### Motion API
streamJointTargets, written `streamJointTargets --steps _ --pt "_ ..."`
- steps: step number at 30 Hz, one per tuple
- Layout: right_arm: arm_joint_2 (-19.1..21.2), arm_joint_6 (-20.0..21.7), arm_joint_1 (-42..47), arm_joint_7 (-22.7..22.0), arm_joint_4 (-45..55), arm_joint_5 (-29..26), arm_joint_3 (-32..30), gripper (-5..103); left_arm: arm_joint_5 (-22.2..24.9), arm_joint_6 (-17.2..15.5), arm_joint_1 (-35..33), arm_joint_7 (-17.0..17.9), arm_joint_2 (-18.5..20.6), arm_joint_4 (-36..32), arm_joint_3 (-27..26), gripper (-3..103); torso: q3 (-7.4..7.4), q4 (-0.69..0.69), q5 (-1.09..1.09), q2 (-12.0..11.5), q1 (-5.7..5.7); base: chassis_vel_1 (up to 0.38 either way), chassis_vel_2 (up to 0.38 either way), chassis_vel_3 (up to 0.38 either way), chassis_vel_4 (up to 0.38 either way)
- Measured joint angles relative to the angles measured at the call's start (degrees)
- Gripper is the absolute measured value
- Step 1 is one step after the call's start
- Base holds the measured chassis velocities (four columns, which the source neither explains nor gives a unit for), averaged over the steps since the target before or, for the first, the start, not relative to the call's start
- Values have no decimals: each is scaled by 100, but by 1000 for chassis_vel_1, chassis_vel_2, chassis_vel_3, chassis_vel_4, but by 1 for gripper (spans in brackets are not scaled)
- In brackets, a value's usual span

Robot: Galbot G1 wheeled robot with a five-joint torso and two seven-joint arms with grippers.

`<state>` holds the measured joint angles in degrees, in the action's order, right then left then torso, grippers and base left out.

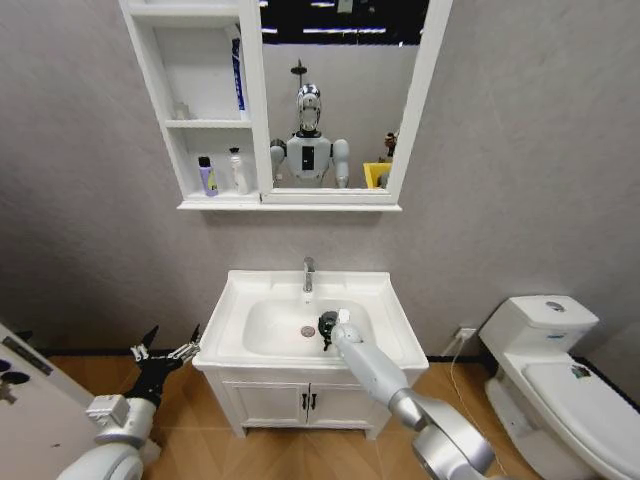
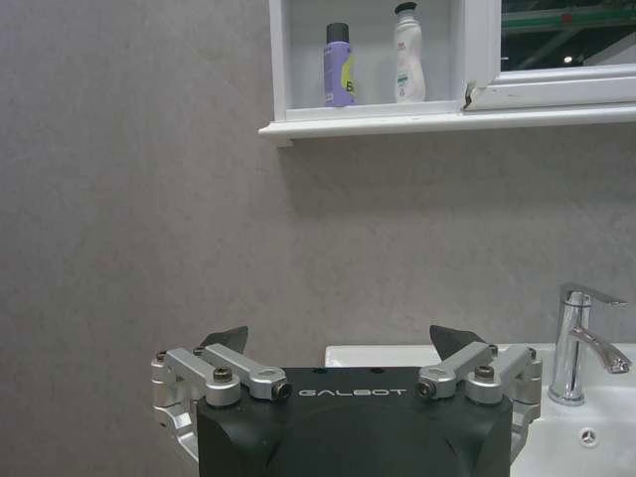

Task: Move facial cleanser and shampoo from washbasin to cabinet, then wipe washbasin with towel.

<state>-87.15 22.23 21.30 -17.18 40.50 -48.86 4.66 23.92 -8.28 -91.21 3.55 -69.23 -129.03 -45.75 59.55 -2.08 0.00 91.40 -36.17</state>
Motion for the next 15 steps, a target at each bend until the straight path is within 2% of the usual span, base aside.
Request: streamJointTargets --steps 2,7,9,15 --pt "-272 6 -78 144 -105 -65 -24 5 0 0 0 0 0 0 0 100 0 -3 0 0 0 0 0 0 0" --pt "-486 7 -104 197 -176 -137 -53 5 0 0 0 0 0 0 0 100 0 -5 0 0 0 0 0 0 0" --pt "-461 7 -76 148 -171 -137 -54 5 0 0 0 0 0 0 0 100 0 -3 0 0 0 0 0 0 0" --pt "-50 -135 48 -168 -191 101 -256 5 0 0 0 0 0 0 0 100 -1 -1 1 0 0 0 0 0 0"
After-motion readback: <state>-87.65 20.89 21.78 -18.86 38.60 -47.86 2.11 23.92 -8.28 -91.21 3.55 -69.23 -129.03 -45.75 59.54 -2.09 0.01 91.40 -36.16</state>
